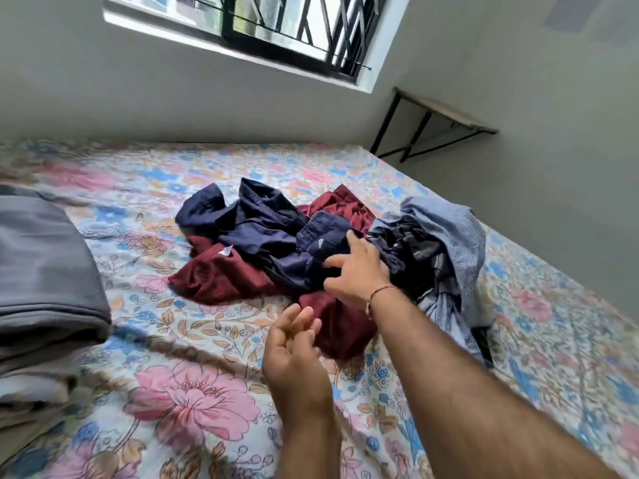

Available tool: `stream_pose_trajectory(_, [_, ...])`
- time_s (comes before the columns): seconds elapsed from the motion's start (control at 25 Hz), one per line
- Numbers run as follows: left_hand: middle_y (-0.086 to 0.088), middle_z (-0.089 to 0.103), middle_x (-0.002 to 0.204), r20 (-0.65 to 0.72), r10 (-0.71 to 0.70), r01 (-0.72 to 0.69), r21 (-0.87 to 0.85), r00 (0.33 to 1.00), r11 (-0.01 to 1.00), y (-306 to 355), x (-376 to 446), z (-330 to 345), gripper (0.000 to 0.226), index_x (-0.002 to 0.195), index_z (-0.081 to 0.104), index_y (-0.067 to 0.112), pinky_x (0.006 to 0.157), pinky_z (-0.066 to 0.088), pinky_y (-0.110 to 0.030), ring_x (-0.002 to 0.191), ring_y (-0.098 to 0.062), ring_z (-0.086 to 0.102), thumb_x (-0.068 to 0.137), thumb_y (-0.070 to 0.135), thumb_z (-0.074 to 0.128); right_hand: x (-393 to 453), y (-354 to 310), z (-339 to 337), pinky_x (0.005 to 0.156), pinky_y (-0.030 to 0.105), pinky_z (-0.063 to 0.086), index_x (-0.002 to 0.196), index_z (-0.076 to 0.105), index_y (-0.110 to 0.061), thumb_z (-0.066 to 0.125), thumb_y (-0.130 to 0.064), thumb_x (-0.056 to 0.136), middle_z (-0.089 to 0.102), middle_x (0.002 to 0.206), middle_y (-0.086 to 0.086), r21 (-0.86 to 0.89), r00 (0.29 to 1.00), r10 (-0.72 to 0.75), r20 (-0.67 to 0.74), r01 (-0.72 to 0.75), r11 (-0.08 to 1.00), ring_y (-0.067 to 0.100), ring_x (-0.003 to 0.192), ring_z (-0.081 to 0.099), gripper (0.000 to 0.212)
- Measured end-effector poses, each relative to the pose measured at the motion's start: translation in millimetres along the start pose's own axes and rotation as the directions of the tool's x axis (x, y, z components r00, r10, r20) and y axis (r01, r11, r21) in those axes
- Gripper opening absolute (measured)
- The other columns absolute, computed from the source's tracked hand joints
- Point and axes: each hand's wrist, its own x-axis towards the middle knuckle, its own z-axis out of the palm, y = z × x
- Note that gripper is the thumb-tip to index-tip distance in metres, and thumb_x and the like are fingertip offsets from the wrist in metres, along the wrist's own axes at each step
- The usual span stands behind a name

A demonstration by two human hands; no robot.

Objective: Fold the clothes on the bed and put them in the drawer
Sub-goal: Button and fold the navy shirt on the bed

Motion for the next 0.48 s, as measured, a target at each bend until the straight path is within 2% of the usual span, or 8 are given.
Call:
stream_pose_trajectory(0.04, [0.0, 0.079, 0.109, 0.006, -0.03, 0.03, -0.024, 1.0, 0.999, -5, 7, 0, 0.032, 0.116, 0.069, 0.02, 0.083, 0.052, -0.034, 0.1, -0.015, 0.077, 0.101, 0.0, 0.049, 6, 1, -1, 0.121, 0.041, 0.027, 0.124, 0.067, -0.024, 0.065, -0.036, 0.086, 0.04, 0.157, -0.001, -0.074, 0.999, -0.045, 0.024, 0.047, 0.996, 0.025, 0.15, 0.027, 0.039])
stream_pose_trajectory(0.08, [-0.004, 0.079, 0.109, 0.014, -0.067, 0.068, -0.053, 0.998, 0.996, -11, 13, -1, 0.029, 0.116, 0.068, 0.018, 0.081, 0.052, -0.035, 0.099, -0.019, 0.077, 0.103, 0.002, 0.047, 7, 5, -3, 0.118, 0.04, 0.032, 0.123, 0.068, -0.017, 0.066, -0.032, 0.087, 0.051, 0.149, 0.004, -0.053, 0.994, -0.107, -0.007, 0.106, 0.993, 0.025, 0.144, 0.039, 0.039])
stream_pose_trajectory(0.16, [-0.011, 0.079, 0.11, 0.046, -0.134, 0.138, -0.111, 0.99, 0.984, -14, 22, -1, 0.024, 0.119, 0.067, 0.014, 0.083, 0.056, -0.04, 0.098, -0.026, 0.078, 0.106, 0.013, 0.047, -19, 12, -5, 0.106, 0.033, 0.046, 0.107, 0.078, -0.015, 0.072, -0.023, 0.088, 0.072, 0.121, 0.0, 0.252, 0.969, -0.165, -0.185, 0.209, 0.945, 0.014, 0.118, 0.064, 0.022])
stream_pose_trajectory(0.2, [-0.013, 0.078, 0.112, 0.091, -0.165, 0.178, -0.159, 0.982, 0.971, -14, 24, 0, 0.027, 0.122, 0.068, 0.013, 0.084, 0.056, -0.042, 0.098, -0.027, 0.078, 0.107, 0.023, 0.048, -43, 13, -6, 0.089, 0.029, 0.054, 0.089, 0.08, -0.017, 0.075, -0.021, 0.088, 0.077, 0.097, -0.004, 0.434, 0.96, -0.151, -0.237, 0.244, 0.867, 0.009, 0.093, 0.069, 0.007])
stream_pose_trajectory(0.28, [-0.014, 0.077, 0.111, 0.215, -0.233, 0.281, -0.23, 0.948, 0.932, -14, 25, 1, 0.046, 0.125, 0.069, 0.012, 0.083, 0.057, -0.044, 0.095, -0.028, 0.076, 0.106, 0.047, 0.046, -98, 13, -10, 0.055, 0.024, 0.046, 0.058, 0.065, -0.012, 0.077, -0.019, 0.089, 0.062, 0.057, -0.005, 0.701, 0.981, -0.09, -0.169, 0.184, 0.689, 0.007, 0.053, 0.054, 0.034])
stream_pose_trajectory(0.32, [-0.014, 0.077, 0.111, 0.269, -0.252, 0.315, -0.223, 0.929, 0.922, -13, 25, 3, 0.056, 0.126, 0.068, 0.011, 0.083, 0.057, -0.044, 0.095, -0.029, 0.075, 0.104, 0.056, 0.044, -125, 13, -9, 0.048, 0.023, 0.036, 0.051, 0.054, -0.012, 0.075, -0.02, 0.09, 0.049, 0.049, -0.003, 0.792, 0.989, -0.086, -0.118, 0.146, 0.593, 0.009, 0.047, 0.042, 0.045])
stream_pose_trajectory(0.4, [-0.018, 0.072, 0.125, 0.417, -0.298, 0.403, -0.189, 0.858, 0.896, -16, 22, 3, 0.064, 0.134, 0.066, 0.007, 0.098, 0.054, -0.049, 0.115, -0.036, 0.07, 0.102, 0.06, 0.049, -173, 19, -3, 0.048, 0.023, 0.025, 0.053, 0.04, -0.013, 0.07, -0.023, 0.087, 0.03, 0.051, 0.001, 0.919, 0.997, -0.072, 0.006, 0.023, 0.395, 0.012, 0.048, 0.027, 0.046])
stream_pose_trajectory(0.48, [-0.019, 0.069, 0.131, 0.468, -0.299, 0.398, -0.127, 0.831, 0.908, -19, 17, 1, 0.06, 0.134, 0.066, 0.0, 0.109, 0.048, -0.048, 0.125, -0.035, 0.065, 0.097, 0.047, 0.067, -217, 26, 6, 0.049, 0.021, 0.025, 0.06, 0.042, -0.008, 0.07, -0.026, 0.082, 0.032, 0.055, 0.004, 0.959, 0.973, -0.149, 0.178, -0.138, 0.248, 0.012, 0.047, 0.028, 0.04])
